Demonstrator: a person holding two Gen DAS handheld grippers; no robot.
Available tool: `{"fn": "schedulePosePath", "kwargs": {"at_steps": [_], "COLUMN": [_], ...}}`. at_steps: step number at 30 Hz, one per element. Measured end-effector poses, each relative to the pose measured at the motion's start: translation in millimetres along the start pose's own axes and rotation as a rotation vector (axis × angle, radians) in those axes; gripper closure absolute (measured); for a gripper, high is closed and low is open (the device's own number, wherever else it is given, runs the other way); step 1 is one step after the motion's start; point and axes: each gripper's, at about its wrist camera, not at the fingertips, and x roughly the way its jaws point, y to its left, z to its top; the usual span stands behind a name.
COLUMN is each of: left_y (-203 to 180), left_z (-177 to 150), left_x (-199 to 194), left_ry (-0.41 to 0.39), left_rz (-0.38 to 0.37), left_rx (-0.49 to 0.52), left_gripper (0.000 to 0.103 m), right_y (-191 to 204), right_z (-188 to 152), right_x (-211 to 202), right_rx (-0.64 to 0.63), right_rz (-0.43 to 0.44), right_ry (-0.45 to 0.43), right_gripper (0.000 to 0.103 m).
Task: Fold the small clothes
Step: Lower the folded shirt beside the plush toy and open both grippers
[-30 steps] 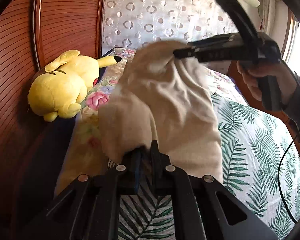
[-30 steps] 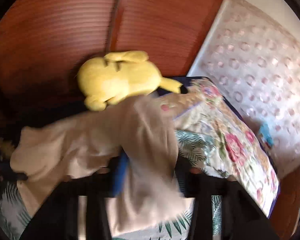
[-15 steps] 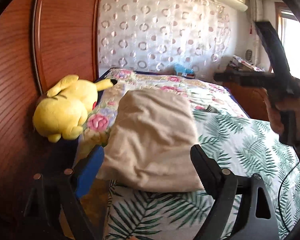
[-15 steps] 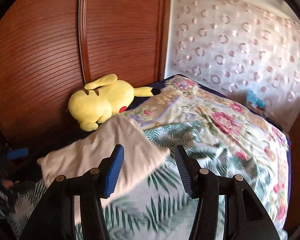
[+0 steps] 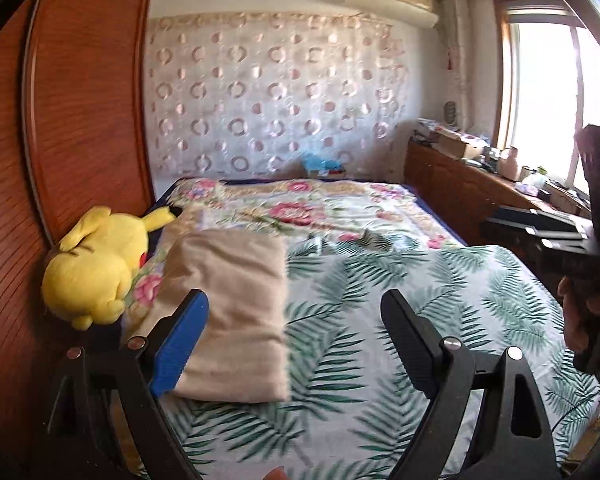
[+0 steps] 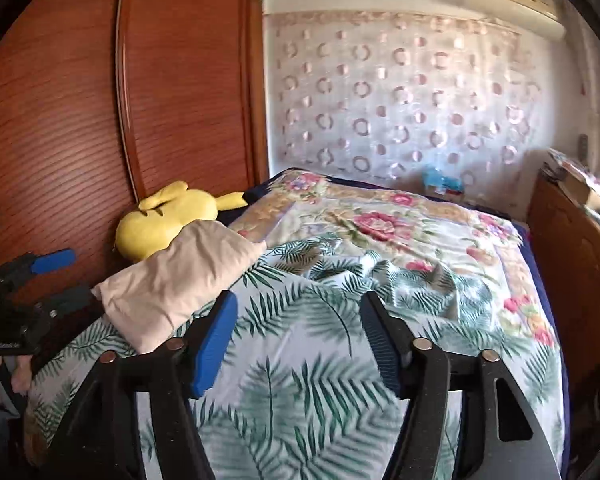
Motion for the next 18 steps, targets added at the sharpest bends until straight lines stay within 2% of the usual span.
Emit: {"fn": "schedulePosePath", "kwargs": {"at_steps": [2, 4, 12, 18], "left_y": [-13.2, -25.5, -64.9, -81.8], "left_z": [4.1, 9.6, 27.4, 37.4], "left_x": [-5.2, -9.5, -24.1, -34.1], "left_ry": [-0.013, -0.025, -0.072, -0.098], "left_rz": [-0.019, -0.038, -0.071, -0.050], "left_rx": [0.009, 0.020, 0.057, 0.075], "left_gripper": [0.015, 0.015, 0.015, 0.015], "right_y": [-1.1, -0.2, 17.5, 37.9], "right_z": [-9.4, -16.7, -29.2, -41.3], "right_x": [-22.4, -45.3, -105.4, -134.7], "right_rx": [0.022, 0.036, 0.104, 0.127], "right_rz": [-0.037, -0.078, -0.191, -0.252], "right_ry": [-0.022, -0.052, -0.144, -0.189], "right_gripper": [0.025, 0.021, 0.021, 0.021]}}
